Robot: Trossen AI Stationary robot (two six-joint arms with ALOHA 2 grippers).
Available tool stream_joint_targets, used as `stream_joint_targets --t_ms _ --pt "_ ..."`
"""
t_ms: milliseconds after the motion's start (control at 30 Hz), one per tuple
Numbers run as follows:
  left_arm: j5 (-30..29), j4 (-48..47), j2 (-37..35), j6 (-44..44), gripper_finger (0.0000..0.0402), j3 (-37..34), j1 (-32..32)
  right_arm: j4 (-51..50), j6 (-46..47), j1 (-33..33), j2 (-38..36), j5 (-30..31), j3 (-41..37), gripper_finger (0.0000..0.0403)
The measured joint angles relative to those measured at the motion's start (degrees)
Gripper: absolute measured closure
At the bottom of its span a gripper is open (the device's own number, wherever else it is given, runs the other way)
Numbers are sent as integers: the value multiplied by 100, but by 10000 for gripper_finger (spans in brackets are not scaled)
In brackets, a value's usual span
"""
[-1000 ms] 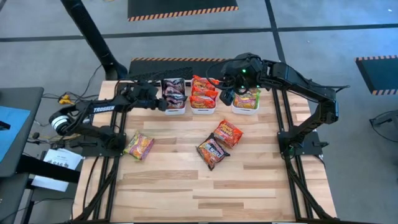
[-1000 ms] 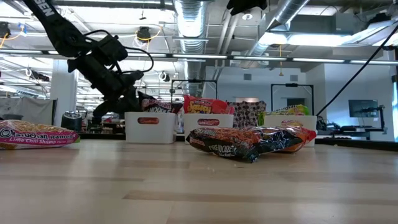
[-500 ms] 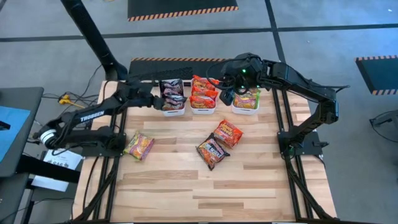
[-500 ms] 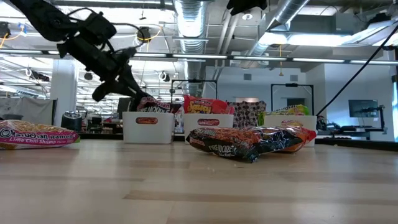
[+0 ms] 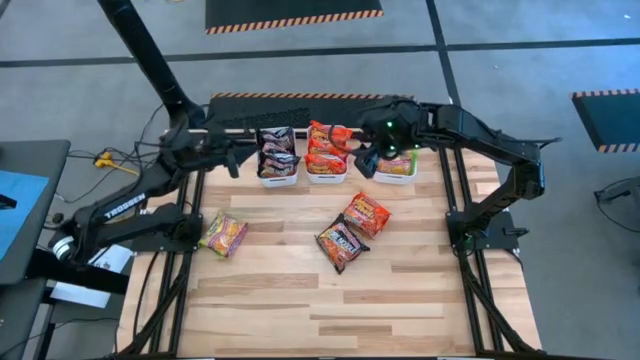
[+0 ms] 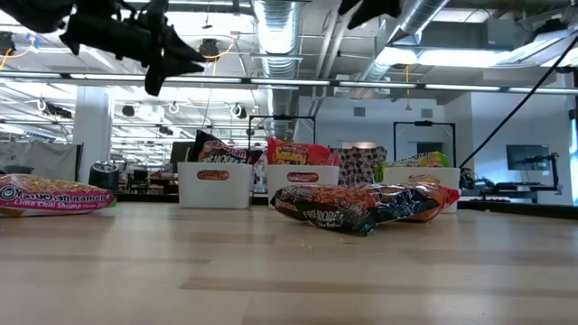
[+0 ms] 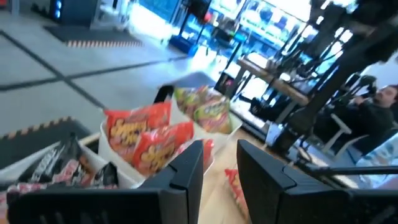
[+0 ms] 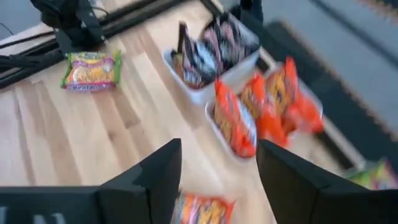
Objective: Sort Maruchan noodles
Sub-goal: Put the orange noodle pack into the middle white bin
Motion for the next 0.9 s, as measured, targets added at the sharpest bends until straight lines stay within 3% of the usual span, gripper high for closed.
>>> stream_joint_targets --t_ms 167,400,667,900 --pt "2 272 -259 -259 316 0 0 -797 965 37 -7 -271 -48 170" --pt "-1 520 -267 -282 316 2 2 -1278 1585 151 -5 -590 -840 174" --pt "-1 480 -265 -258 316 2 2 -1142 1884 168 -2 -978 -2008 174" --pt "4 149 -265 -255 316 2 1 -256 1861 95 -2 -1416 -3145 174"
